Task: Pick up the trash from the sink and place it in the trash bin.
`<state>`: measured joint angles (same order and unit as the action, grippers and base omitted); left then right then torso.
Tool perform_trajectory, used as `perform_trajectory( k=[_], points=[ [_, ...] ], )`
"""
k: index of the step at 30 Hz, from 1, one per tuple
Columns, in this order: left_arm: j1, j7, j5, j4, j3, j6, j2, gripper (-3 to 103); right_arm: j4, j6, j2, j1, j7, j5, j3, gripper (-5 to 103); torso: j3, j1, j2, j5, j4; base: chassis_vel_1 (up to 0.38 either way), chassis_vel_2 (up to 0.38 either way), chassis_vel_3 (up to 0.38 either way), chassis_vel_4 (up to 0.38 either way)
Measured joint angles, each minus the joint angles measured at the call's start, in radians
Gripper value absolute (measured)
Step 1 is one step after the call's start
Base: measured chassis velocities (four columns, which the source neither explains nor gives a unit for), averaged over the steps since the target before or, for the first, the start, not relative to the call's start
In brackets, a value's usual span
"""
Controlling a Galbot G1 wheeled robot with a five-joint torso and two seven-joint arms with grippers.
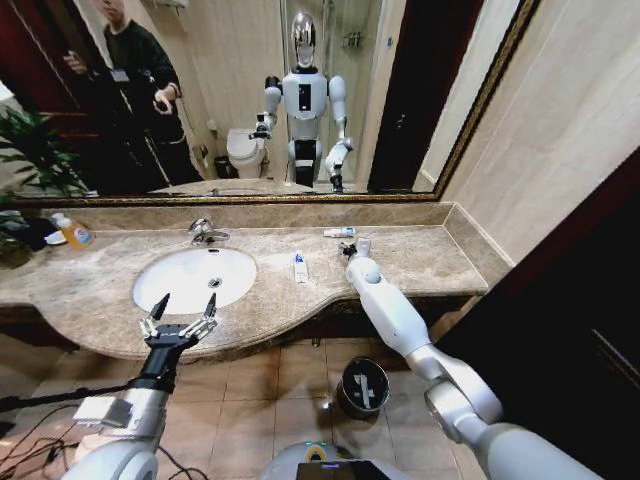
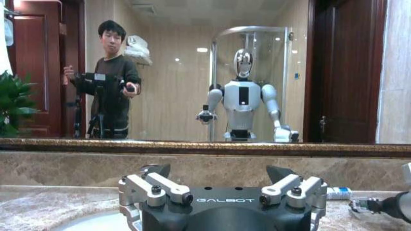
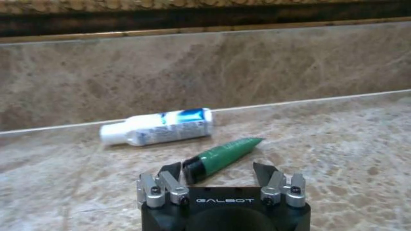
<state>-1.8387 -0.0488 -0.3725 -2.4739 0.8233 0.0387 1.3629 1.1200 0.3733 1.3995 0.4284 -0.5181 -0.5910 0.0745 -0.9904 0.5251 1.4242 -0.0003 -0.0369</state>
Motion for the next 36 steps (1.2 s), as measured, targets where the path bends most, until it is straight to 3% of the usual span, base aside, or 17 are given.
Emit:
perform_trajectory(
  k=[25,27,31,34,36],
  points=[
    [0.0,0.0,0.0,0.0,0.0,0.0,0.0,100,-0.018,-0.034,-0.003,0.023,0.017,0.038,0.027,75,0.0,0.0,0.0,0.0001,0.0,0.0,0.0,0.0,0.0],
    [0.0,0.0,0.0,0.0,0.0,0.0,0.0,100,-0.019,-0.037,-0.005,0.024,0.018,0.04,0.031,67,0.0,0.0,0.0,0.0,0.0001,0.0,0.0,0.0,0.0],
    [0.0,0.0,0.0,0.0,0.0,0.0,0.0,100,-0.015,-0.039,-0.008,0.027,0.018,0.04,0.032,61,0.0,0.0,0.0,0.0,0.0002,0.0,0.0,0.0,0.0],
    [0.0,0.0,0.0,0.0,0.0,0.0,0.0,100,-0.005,-0.04,-0.015,0.034,0.024,0.039,0.032,45,0.0,0.0,0.0,0.0003,0.0002,0.0,0.0,0.0,0.0],
    [0.0,0.0,0.0,0.0,0.0,0.0,0.0,100,-0.004,-0.04,-0.016,0.035,0.025,0.039,0.031,40,0.0,0.0,0.0,0.0003,0.0002,0.0,0.0,0.0,0.0]
  ],
)
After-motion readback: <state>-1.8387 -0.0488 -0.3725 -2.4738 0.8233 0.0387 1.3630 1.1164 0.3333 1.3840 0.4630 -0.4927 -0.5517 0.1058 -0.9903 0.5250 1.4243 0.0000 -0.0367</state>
